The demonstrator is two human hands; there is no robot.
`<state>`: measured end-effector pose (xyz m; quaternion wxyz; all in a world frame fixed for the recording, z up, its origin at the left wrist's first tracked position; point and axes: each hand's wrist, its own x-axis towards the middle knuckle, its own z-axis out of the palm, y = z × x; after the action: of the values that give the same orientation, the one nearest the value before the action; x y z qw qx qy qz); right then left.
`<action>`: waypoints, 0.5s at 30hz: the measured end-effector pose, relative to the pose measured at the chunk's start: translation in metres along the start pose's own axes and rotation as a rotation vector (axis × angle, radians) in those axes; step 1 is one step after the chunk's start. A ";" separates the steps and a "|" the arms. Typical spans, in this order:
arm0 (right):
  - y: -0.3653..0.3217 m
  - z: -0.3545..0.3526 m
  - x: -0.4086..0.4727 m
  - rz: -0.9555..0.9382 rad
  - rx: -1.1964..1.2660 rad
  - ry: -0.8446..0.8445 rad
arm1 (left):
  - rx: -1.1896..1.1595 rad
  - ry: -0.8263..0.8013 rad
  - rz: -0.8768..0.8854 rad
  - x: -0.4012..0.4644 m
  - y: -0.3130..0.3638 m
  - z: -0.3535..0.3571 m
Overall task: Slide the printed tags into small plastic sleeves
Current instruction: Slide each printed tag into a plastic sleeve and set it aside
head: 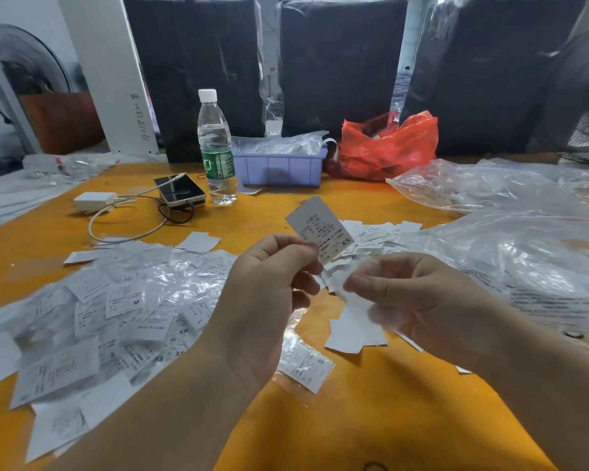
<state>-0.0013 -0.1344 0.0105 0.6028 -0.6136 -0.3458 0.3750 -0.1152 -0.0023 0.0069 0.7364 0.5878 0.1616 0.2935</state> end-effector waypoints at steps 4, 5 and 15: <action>-0.001 0.002 -0.001 0.003 -0.016 0.019 | 0.005 -0.009 0.018 -0.001 0.003 0.000; -0.001 0.002 -0.001 0.006 -0.018 0.025 | -0.002 -0.014 0.013 -0.001 0.003 0.000; 0.000 0.001 0.000 -0.003 -0.062 -0.021 | 0.034 -0.072 -0.012 0.001 -0.002 -0.003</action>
<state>-0.0021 -0.1345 0.0102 0.5803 -0.6276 -0.3644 0.3696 -0.1156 0.0008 0.0042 0.7332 0.6095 0.1434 0.2651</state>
